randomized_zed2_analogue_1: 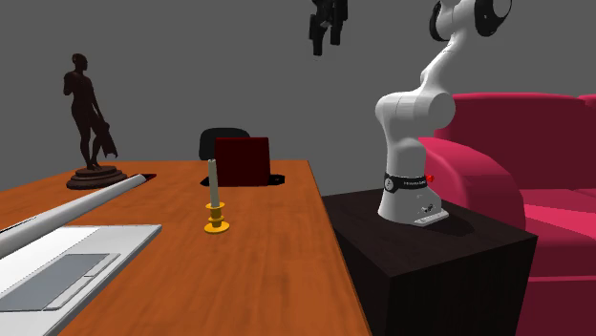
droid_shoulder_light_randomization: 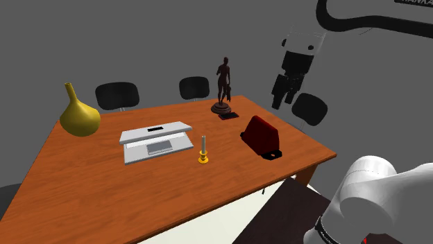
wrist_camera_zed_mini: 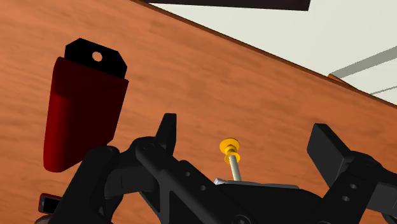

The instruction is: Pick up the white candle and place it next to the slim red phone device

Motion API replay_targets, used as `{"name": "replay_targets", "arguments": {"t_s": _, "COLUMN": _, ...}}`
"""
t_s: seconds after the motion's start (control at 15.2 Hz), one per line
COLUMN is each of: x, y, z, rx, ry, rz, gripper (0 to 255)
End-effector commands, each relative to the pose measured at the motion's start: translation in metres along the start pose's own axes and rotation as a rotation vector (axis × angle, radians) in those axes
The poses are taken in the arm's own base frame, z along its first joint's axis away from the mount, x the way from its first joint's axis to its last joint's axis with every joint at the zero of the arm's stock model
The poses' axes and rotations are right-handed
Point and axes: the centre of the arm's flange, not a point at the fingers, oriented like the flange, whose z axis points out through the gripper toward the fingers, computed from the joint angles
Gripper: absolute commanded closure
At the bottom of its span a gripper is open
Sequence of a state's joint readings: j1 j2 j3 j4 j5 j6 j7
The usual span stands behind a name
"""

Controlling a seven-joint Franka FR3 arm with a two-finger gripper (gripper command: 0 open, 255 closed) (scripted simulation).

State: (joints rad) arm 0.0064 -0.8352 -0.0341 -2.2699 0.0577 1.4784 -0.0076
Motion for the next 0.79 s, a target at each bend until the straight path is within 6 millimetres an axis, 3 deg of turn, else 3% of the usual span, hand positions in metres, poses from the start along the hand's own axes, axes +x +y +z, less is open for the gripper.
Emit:
{"name": "replay_targets", "arguments": {"t_s": 0.0, "x": 0.000, "y": 0.000, "z": 0.000, "rx": 0.000, "ry": 0.000, "rz": 0.000, "gripper": 0}}
{"name": "replay_targets", "arguments": {"t_s": 0.73, "x": 0.055, "y": -0.020, "z": 0.123, "rx": -0.008, "ry": 0.137, "rz": 0.002, "gripper": 0}}
